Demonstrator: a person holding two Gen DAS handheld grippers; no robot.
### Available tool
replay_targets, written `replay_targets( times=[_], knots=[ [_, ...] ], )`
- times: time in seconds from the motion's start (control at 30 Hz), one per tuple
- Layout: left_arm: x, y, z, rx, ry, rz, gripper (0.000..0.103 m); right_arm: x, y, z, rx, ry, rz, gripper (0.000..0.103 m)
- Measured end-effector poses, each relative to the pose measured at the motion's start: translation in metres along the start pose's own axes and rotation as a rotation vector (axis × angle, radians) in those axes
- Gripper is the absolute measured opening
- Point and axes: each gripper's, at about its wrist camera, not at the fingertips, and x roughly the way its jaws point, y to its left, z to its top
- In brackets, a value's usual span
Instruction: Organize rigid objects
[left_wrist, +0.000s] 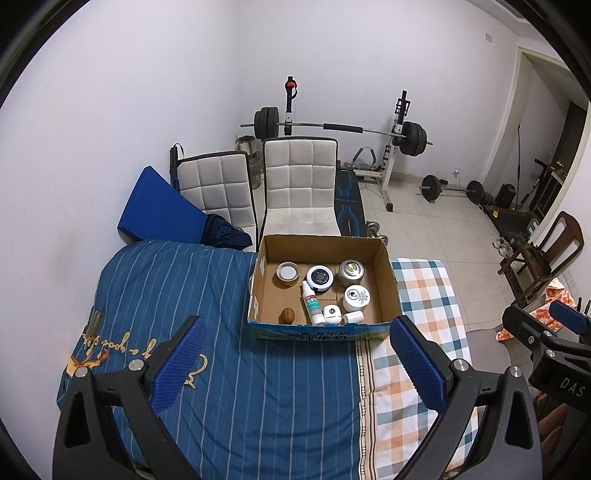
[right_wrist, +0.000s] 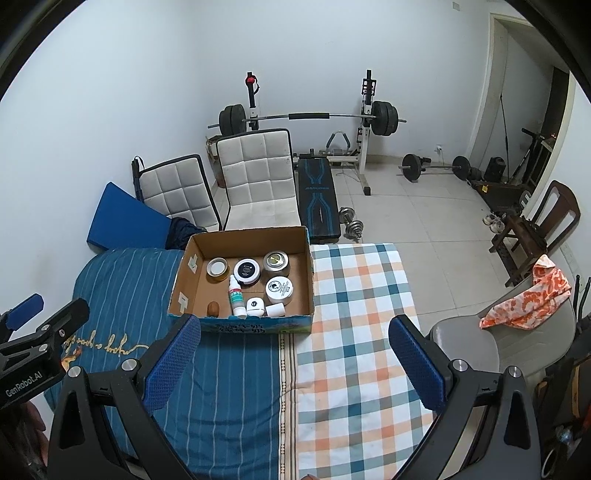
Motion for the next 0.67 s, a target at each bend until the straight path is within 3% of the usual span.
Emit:
replay_targets(
  times=[0.4,0.67],
  knots=[
    [0.0027,-0.0004,-0.0026,0.013,-0.001,0.028,0.102,-0.003,-0.0061,0.004,0.018,0.003,-0.014,0.103],
    [-0.0007,0.0024,-0.003,0.002,-0.029,-0.004,0.102,-0.004,-0.005,0.002,0.018,-0.001,-0.016,0.103]
  ],
)
